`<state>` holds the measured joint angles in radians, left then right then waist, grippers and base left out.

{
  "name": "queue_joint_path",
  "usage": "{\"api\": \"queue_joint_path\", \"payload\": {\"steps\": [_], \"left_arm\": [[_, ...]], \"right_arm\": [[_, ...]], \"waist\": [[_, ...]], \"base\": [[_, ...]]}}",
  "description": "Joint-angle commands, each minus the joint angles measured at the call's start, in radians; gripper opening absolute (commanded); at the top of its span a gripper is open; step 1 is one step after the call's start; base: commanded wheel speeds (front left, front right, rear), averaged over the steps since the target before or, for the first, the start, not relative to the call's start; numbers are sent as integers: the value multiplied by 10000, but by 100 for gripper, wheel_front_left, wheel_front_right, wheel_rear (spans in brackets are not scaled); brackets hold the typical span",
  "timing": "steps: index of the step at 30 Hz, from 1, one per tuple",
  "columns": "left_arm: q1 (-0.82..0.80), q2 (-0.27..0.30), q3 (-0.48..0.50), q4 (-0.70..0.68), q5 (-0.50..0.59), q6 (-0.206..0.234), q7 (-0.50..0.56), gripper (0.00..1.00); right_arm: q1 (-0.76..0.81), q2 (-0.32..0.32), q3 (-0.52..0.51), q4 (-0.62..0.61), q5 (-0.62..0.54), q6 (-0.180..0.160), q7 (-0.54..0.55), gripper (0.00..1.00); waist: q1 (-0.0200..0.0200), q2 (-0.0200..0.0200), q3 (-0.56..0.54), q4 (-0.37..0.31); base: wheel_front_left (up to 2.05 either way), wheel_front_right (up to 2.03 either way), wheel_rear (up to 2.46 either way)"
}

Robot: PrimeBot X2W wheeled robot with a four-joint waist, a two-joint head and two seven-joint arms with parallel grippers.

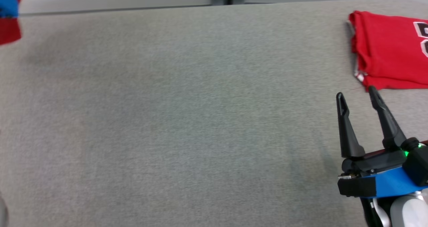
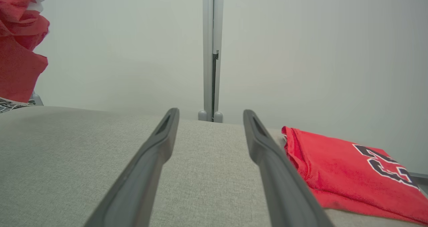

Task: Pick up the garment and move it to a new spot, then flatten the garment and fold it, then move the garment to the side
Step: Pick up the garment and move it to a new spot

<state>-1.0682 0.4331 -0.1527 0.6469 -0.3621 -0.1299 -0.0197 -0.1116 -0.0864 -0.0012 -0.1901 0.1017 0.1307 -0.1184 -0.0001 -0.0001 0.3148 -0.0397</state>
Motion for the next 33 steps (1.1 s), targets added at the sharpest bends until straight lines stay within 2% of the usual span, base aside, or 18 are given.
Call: {"api": "queue_joint_path", "payload": {"steps": [1,9,15,20,33], "left_arm": [[-149,-135,-150,-432,-19,-6,24,0],[-267,-709,-1236,-3248,-81,-5,538,0],[184,-1153,-2327,-4282,-250,-3,1127,0],[769,-1253,-2964,-4302,-396,-3,1179,0],[4602,-1791,-4878,-3130,-788,3,399,0]], "right_arm": [[170,73,13,100,66,2,-99,100],[390,297,242,741,291,3,-464,100],[477,349,394,1130,403,2,-706,100],[477,365,516,1366,500,2,-832,100],[469,355,707,1986,636,2,-1018,100]], "waist": [[1,1,-380,-442],[1,1,-836,-1551],[1,1,-986,-2003],[1,1,-1102,-2166],[1,1,-1371,-1942]], "base": [[0,0,0],[0,0,0],[0,0,0],[0,0,0],[0,0,0]]}}
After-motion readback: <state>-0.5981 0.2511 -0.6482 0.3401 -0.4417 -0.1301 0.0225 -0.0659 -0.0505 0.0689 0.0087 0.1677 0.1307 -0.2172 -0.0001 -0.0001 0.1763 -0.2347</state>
